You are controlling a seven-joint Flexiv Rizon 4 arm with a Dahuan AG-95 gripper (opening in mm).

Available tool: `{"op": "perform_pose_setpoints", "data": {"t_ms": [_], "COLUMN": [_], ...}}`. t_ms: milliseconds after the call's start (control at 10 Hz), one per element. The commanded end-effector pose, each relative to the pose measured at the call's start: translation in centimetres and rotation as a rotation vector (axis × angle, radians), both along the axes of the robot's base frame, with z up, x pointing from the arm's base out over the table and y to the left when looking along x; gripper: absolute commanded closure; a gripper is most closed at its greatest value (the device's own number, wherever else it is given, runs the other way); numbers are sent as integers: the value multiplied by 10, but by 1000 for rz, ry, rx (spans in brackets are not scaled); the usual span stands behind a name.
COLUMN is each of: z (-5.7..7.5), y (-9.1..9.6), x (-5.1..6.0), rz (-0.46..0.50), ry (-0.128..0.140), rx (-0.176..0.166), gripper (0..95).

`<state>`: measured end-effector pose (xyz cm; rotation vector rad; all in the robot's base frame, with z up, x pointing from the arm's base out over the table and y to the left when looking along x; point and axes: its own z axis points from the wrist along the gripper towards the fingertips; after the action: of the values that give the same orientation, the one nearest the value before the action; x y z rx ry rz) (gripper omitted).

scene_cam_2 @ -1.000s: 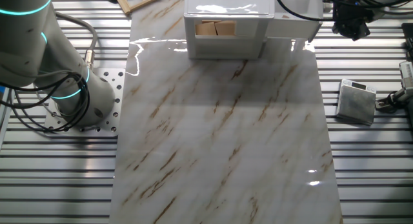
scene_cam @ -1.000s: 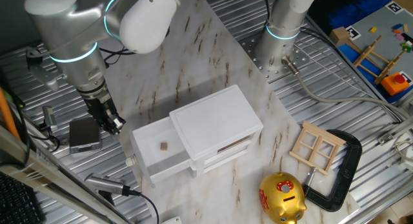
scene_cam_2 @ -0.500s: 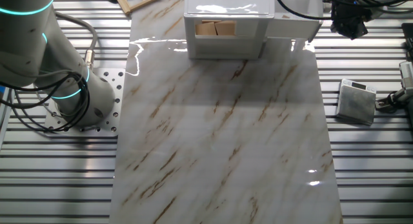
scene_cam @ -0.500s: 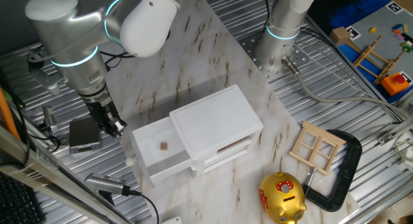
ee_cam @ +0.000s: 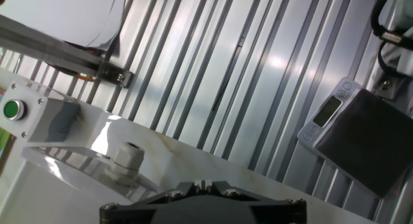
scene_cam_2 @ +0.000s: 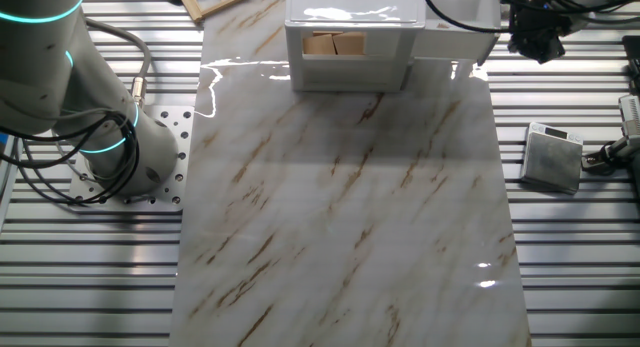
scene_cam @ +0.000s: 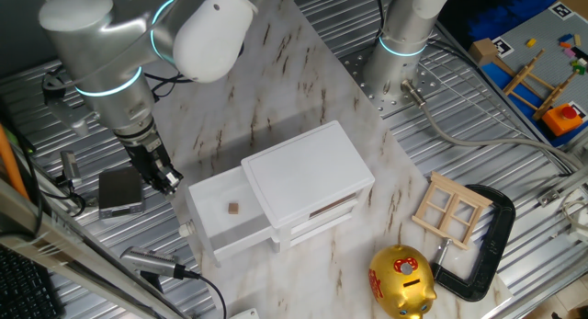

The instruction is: Put things in the drawer

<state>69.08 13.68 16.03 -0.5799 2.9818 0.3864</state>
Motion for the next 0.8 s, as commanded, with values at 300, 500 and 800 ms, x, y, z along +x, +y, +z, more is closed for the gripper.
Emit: {"op": "perform_pose_setpoints", "data": {"t_ms": [300,500,800], "z": [-2,1,3], "y": [-1,-3,-4], "x": [-6,-12,-19], "rz": [-17,-27,-37], "ry": [37,68,81], "rx": [-2,-3,-3], "gripper": [950,950,950]}}
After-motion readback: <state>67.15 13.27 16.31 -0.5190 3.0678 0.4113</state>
